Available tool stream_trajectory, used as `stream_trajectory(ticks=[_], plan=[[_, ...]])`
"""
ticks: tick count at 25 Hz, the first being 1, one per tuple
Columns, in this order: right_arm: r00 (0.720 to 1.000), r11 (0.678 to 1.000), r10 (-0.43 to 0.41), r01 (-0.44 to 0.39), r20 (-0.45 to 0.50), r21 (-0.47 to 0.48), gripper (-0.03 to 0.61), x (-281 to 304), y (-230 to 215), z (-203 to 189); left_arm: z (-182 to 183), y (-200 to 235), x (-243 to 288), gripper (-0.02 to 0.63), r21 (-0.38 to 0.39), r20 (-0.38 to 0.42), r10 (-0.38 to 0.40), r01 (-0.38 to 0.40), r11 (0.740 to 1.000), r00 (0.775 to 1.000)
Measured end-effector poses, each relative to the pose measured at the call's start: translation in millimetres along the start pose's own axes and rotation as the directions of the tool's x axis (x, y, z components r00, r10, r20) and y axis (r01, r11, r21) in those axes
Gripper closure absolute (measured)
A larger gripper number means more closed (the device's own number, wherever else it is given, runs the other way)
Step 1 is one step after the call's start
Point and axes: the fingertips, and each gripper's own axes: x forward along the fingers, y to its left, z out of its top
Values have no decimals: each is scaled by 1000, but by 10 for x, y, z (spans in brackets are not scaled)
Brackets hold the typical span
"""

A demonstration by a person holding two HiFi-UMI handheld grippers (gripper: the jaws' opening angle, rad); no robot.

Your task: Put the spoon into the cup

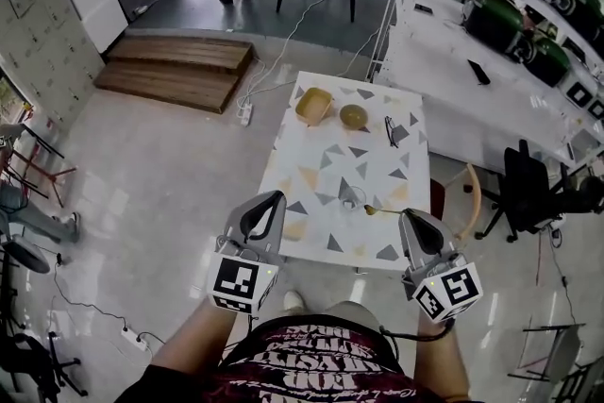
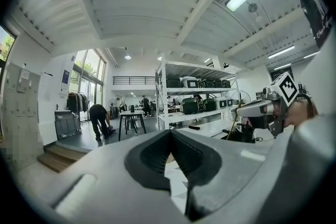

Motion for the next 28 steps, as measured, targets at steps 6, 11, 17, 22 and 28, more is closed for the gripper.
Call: stream_trajectory(ticks=[6,11,17,22,28], plan=[[999,999,-31,32,-30,6,545,110,-95,-84,-119,45,154,613,-35,-14,-33,33,999,999],[996,999,-37,39,-77,25,545,288,-272,-298,-226,72,304,613,-61,-34,-43,41,997,998],[992,998,-5,12,-123,58,545,618,-462,-553,-273,246,553,613,-78,-49,-15,11,997,999],[984,994,16,4,-176,109,545,855,-721,-847,-325,260,905,613,-70,-74,-17,12,998,997],[967,986,55,-14,-249,164,545,1148,-937,-1303,-487,218,1263,613,-72,-112,-32,24,997,993]])
